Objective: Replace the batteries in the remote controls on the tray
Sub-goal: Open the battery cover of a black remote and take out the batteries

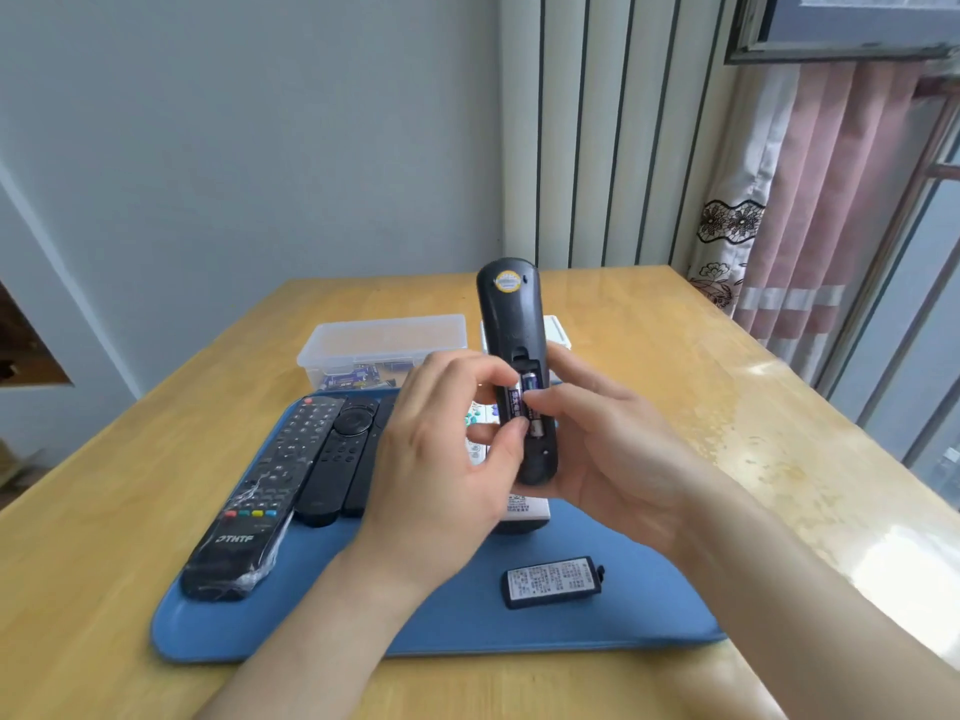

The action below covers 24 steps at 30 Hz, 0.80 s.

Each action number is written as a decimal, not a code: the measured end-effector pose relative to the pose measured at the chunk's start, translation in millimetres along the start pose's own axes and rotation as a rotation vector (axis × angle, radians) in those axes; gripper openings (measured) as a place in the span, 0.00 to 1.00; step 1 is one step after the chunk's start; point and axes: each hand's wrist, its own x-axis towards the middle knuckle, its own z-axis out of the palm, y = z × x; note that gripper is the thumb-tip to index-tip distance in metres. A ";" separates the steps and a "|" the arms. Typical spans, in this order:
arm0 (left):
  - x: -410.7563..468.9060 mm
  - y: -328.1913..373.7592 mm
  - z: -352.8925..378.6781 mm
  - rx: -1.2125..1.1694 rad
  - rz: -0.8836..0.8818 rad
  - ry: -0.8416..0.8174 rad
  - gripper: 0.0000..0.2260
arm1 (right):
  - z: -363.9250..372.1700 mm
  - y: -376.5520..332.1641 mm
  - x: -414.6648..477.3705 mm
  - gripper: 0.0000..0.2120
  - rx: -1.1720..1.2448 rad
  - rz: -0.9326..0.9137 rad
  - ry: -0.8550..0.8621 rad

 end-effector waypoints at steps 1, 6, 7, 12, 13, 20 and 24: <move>0.0 -0.2 0.2 0.008 -0.002 0.009 0.13 | 2.2 0.9 0.0 0.21 -0.007 -0.012 0.015; -1.7 -0.4 1.8 0.053 -0.034 0.015 0.16 | 7.2 6.1 0.4 0.19 -0.028 -0.055 0.098; -2.0 -0.3 2.5 0.056 -0.051 0.006 0.17 | 8.2 7.3 1.0 0.18 -0.035 -0.064 0.126; -3.4 0.1 6.3 0.048 -0.062 -0.029 0.19 | 11.8 13.8 3.0 0.15 -0.113 -0.096 0.292; -3.8 0.7 7.1 0.048 -0.059 -0.037 0.19 | 11.9 13.7 2.7 0.15 -0.134 -0.084 0.319; -5.9 3.0 11.7 0.091 0.011 -0.063 0.20 | 12.4 9.5 0.5 0.14 -0.175 -0.004 0.421; -6.1 2.9 11.2 0.094 0.025 -0.070 0.20 | 11.9 9.0 0.0 0.15 -0.199 0.001 0.428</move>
